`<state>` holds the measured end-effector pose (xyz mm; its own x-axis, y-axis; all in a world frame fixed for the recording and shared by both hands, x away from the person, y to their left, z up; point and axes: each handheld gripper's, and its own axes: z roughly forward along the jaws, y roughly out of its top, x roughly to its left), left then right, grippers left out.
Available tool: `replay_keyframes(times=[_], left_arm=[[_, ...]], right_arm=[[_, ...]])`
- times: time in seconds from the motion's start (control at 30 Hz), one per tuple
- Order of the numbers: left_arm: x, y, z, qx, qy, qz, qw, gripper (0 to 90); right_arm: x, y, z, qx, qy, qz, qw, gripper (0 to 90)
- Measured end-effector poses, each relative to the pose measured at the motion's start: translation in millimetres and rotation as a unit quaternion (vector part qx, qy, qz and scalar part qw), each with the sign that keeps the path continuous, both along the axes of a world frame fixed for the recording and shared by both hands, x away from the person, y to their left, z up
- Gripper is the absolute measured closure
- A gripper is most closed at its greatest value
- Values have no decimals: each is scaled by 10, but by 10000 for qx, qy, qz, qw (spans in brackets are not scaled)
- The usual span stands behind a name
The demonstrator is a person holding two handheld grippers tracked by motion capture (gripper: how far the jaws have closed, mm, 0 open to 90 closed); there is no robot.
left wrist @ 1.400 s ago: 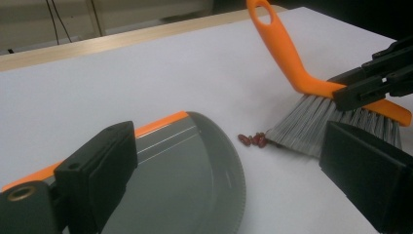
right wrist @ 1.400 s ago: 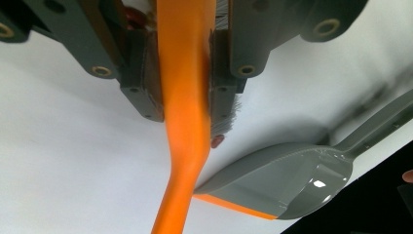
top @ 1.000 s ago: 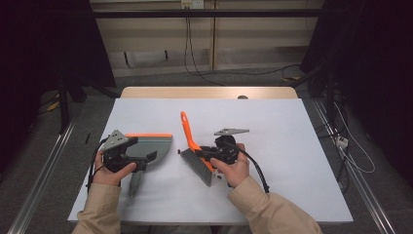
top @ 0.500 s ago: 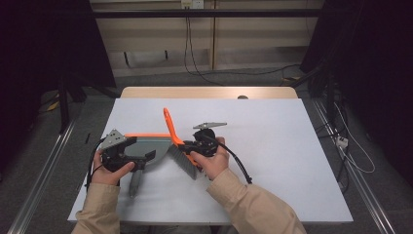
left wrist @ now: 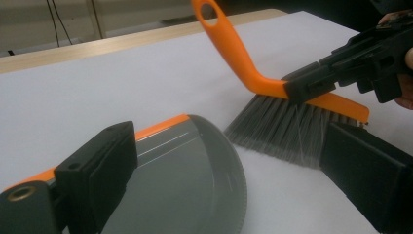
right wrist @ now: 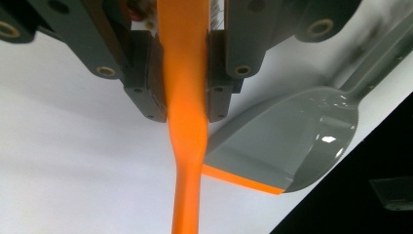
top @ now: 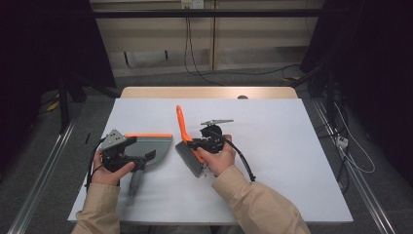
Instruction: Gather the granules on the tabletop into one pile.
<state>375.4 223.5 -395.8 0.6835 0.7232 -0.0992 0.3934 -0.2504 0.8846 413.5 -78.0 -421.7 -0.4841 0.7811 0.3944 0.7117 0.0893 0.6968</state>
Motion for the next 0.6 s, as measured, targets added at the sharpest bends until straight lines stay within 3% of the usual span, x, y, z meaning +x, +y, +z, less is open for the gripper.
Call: replay_keyframes(times=[0.37,0.6], left_arm=[[-10,-17,9,-2,-9,12,10000,68],[-16,-29,17,26,-18,-4,10000,68]], right_arm=[[-69,-319,32,-74,-6,-273,9996,717],[-115,-455,34,1,35,-419,9991,717]])
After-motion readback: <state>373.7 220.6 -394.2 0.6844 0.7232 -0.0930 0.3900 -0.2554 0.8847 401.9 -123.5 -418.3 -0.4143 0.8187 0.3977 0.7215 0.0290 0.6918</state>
